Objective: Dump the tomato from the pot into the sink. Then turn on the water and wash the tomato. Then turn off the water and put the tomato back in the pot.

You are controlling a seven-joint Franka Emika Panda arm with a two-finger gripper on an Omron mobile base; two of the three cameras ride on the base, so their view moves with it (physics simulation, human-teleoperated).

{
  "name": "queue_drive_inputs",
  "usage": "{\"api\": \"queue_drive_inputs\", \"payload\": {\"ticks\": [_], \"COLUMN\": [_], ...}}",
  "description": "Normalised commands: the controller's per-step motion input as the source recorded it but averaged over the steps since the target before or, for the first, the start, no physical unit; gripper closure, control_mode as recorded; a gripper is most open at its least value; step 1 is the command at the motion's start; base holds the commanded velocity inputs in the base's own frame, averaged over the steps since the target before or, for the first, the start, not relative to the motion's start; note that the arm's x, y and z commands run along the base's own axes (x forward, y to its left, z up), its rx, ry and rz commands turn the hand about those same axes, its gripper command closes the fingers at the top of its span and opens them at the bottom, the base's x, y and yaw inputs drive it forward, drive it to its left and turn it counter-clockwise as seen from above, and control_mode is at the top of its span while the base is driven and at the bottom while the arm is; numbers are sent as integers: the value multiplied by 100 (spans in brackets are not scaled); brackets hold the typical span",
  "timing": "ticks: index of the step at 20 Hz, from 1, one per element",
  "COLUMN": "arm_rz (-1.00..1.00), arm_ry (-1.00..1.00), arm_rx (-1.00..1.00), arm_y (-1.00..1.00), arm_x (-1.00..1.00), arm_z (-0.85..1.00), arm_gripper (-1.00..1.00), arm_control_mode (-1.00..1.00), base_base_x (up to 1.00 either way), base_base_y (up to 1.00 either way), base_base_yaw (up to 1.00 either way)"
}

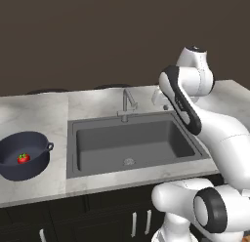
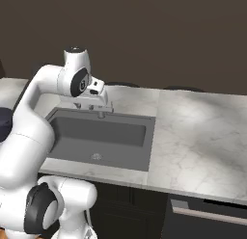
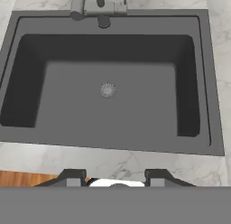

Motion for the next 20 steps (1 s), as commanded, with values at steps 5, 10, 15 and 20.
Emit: {"api": "queue_drive_inputs", "payload": {"ticks": [5,10,15,20], "arm_rz": [0,1,0,0], "arm_ry": [-9,-19,-13,-8], "arm_rx": [0,-4,-7,-9], "arm_y": [7,43,71,87], "arm_x": [-14,-45,-42,-25], "arm_z": [0,0,0,0], "arm_gripper": [-100,-100,-100,-100], "arm_control_mode": [-100,-100,-100,-100], "base_base_x": [0,0,0,0], "base_base_y": [0,0,0,0], "base_base_yaw": [0,0,0,0]}}
